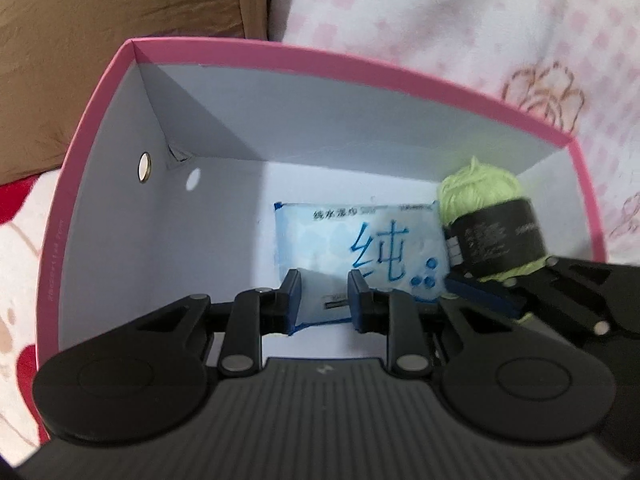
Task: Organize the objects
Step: 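Open the left tool to release the wet-wipe pack and withdraw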
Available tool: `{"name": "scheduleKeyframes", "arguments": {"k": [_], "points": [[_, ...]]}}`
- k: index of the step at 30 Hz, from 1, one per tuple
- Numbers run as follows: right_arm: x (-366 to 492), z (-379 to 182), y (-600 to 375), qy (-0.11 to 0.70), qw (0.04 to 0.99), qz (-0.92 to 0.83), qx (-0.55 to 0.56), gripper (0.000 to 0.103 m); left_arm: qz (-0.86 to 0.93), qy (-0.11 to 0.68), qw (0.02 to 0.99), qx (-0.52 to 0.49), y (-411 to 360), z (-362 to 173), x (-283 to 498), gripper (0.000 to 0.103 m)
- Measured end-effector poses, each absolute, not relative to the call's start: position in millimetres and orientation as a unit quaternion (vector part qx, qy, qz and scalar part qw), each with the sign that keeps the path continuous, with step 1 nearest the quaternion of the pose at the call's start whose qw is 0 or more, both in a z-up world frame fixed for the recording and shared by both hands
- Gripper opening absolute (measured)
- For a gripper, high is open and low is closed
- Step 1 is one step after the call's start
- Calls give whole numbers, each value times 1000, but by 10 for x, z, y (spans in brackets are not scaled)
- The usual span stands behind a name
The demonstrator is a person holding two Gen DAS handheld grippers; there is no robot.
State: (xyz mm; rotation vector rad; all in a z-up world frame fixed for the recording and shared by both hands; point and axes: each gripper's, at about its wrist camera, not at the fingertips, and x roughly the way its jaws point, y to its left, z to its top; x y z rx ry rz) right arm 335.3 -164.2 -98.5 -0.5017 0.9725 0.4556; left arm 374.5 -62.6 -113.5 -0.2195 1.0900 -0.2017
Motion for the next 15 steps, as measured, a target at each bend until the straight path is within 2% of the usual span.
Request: {"name": "scheduleKeyframes", "arguments": {"k": [2,13,15], "points": [[3375,-941,-1671,447,838,216,-226,25,-111,508,844,-132,-585,-1102,3739,22],[3238,-659,-2006,437,866,218,-106,28,-127,498,852,-102,-528,-837,3534,23],[3164,-593,-1979,435,868,221,-93,28,-132,499,851,-98,-497,-768,3464,26]]}}
